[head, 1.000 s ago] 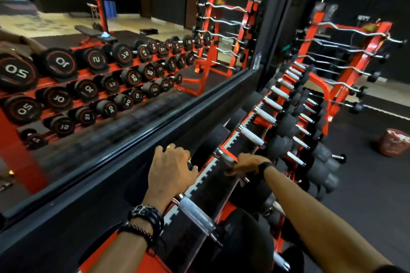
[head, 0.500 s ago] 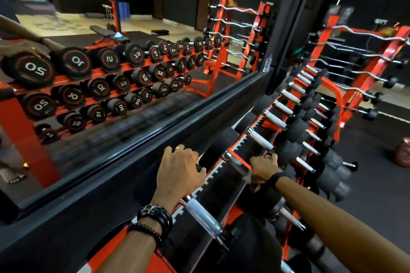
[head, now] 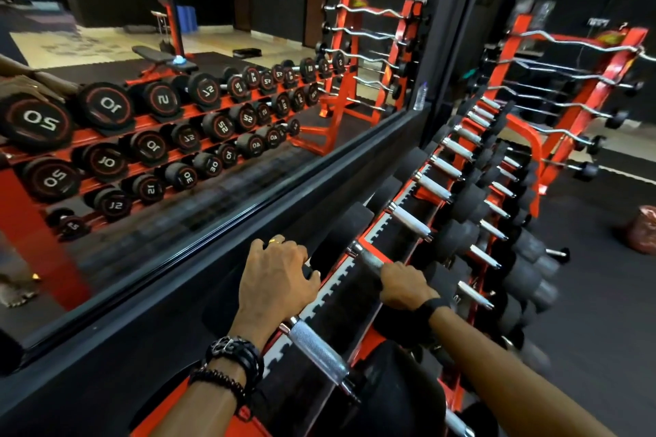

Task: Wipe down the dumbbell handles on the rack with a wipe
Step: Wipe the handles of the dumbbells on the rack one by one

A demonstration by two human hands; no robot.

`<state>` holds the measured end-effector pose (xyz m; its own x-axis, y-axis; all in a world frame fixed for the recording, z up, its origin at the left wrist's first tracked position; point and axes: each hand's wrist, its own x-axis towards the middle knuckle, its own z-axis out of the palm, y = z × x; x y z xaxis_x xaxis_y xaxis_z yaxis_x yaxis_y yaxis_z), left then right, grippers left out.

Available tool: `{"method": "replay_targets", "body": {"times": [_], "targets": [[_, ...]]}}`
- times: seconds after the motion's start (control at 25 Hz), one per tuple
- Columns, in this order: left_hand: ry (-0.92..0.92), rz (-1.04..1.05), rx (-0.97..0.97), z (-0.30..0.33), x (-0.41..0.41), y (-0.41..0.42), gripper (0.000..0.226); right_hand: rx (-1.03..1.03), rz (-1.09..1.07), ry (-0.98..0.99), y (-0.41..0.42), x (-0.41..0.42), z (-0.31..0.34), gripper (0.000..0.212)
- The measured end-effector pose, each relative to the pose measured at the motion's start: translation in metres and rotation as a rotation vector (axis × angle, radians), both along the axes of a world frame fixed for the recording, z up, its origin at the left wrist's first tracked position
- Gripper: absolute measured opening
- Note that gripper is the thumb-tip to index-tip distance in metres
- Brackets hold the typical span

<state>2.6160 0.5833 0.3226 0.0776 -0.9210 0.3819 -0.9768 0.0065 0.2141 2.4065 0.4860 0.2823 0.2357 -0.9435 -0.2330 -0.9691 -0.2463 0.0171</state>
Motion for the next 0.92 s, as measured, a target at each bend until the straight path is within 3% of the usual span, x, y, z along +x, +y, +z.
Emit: {"method": "replay_targets", "body": {"times": [0.2,0.56,0.68,0.92], "targets": [[0.008,0.001,-0.007,0.003,-0.002,0.002,0.039,0.031,-0.062,-0.107,0.004,0.009,-0.004,0.035],[-0.011,-0.003,0.019,0.005,-0.001,0.004,0.039,-0.033,-0.052,-0.035,0.005,0.010,-0.010,0.046],[-0.016,0.002,0.021,0.003,-0.001,0.003,0.039,0.021,-0.021,-0.021,0.000,0.002,-0.007,0.035],[-0.015,-0.001,0.024,0.004,0.000,0.003,0.039,-0.110,-0.009,0.079,-0.001,0.000,-0.006,0.033]]}}
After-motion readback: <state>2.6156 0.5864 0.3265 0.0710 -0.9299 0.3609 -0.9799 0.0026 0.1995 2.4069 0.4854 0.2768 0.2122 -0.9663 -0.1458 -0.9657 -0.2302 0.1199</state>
